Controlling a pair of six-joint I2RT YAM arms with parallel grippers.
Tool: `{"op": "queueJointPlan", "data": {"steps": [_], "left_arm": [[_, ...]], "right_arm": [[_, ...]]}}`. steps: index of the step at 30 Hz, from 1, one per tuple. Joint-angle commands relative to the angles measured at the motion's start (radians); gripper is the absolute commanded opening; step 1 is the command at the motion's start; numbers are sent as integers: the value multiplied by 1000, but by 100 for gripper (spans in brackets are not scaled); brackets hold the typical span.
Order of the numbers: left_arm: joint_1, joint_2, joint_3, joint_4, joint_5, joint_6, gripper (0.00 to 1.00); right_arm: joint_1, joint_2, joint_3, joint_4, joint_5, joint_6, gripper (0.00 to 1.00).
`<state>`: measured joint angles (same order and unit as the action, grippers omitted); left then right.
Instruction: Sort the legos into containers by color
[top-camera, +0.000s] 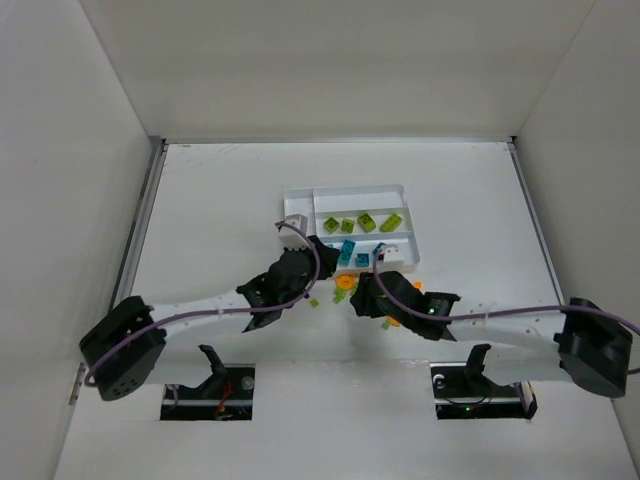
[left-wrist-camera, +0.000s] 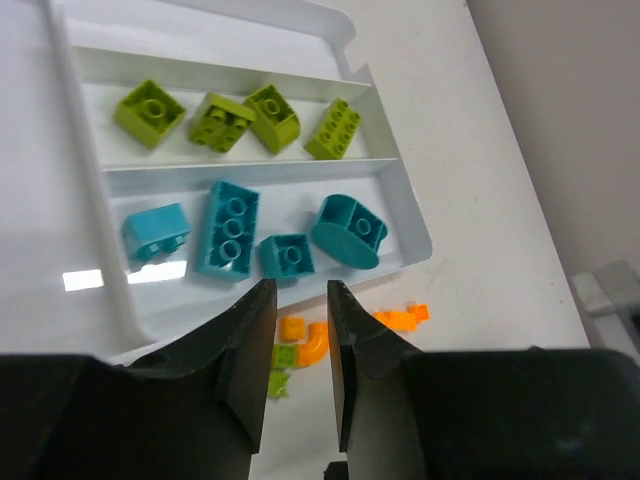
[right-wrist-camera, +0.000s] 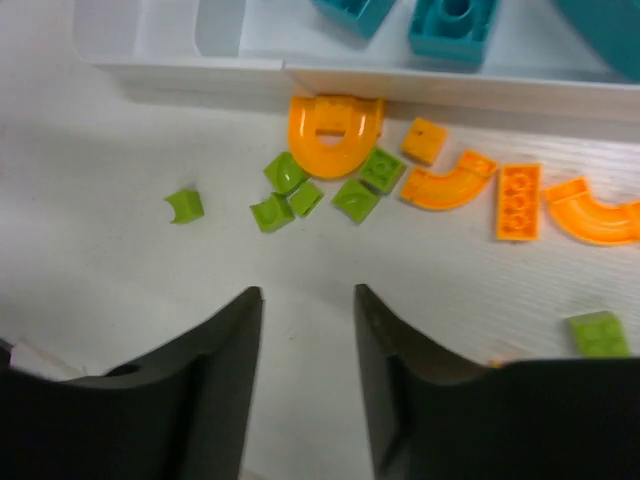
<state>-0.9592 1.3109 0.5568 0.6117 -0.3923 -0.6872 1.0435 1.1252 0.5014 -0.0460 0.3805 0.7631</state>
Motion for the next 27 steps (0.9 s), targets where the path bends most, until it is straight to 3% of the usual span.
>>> {"op": "queueJointPlan", "data": {"steps": [1,4,12,24,27], "left_arm": [[18,-142,-79,-139,-52,21,25],[29,-243,-133,-249,-68,21,26],[40,-337,-204,-406,-56,2,36],[30,-371,-233,-500,-34,-31,44],[29,-372,-241,-504,-20,-41,48]], "right_arm": [[34,123,92,92,3,-30,52],[37,249,155,112,-43,-59,60],[37,464,273,80,-34,-48,58],[56,533,341,-14,52,-44,43],[68,527,353,-54,61,-38,44]]}}
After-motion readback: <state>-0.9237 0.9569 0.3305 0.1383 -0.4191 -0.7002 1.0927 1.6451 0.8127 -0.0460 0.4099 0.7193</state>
